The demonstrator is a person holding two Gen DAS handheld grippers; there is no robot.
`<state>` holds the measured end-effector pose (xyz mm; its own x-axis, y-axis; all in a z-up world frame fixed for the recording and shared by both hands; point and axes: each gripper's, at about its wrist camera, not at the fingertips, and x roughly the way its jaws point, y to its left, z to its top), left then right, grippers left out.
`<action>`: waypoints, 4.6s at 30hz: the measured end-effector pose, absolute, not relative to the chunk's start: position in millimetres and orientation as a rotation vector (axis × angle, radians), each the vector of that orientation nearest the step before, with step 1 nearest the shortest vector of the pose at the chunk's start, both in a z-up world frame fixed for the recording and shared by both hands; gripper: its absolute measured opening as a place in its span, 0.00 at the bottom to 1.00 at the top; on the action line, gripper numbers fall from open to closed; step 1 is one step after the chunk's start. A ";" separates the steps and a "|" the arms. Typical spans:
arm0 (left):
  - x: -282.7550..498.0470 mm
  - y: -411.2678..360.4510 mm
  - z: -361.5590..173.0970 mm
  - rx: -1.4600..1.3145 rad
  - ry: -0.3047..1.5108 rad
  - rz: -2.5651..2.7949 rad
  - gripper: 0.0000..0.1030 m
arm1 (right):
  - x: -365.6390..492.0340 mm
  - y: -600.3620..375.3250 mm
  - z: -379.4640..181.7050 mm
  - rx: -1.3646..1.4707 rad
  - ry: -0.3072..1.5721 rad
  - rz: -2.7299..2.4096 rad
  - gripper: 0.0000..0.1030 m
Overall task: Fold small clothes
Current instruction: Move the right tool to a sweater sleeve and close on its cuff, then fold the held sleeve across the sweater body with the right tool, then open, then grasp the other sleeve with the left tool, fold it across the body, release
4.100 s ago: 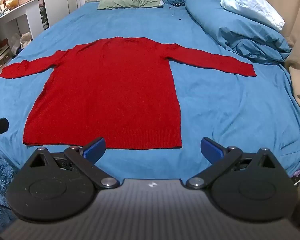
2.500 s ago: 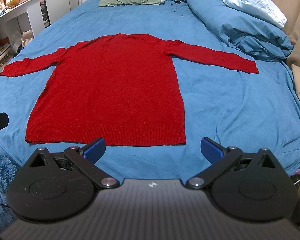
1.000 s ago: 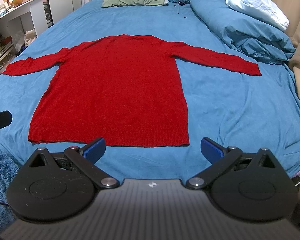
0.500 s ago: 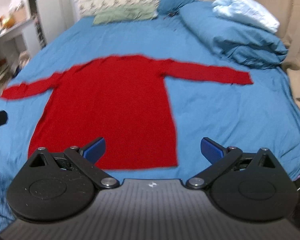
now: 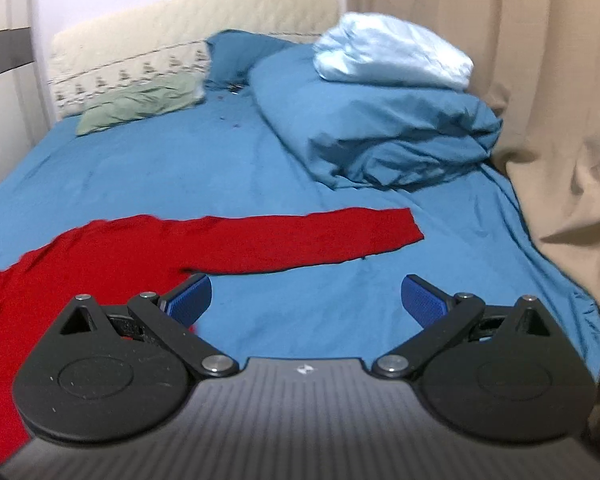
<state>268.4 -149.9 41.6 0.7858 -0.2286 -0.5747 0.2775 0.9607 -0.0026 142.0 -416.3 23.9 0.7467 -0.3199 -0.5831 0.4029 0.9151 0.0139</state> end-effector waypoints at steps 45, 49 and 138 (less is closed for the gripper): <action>447.6 -125.4 -92.1 0.004 0.774 -0.277 1.00 | 402.4 -495.6 -58.5 0.387 0.336 -0.142 0.21; 434.3 -54.7 -75.2 -0.058 0.758 -0.210 1.00 | 439.1 -387.6 -40.3 0.371 0.346 0.111 0.21; 378.3 83.5 -123.8 -0.140 0.638 -0.130 0.68 | 408.3 -301.2 -166.2 -0.036 0.689 0.063 0.94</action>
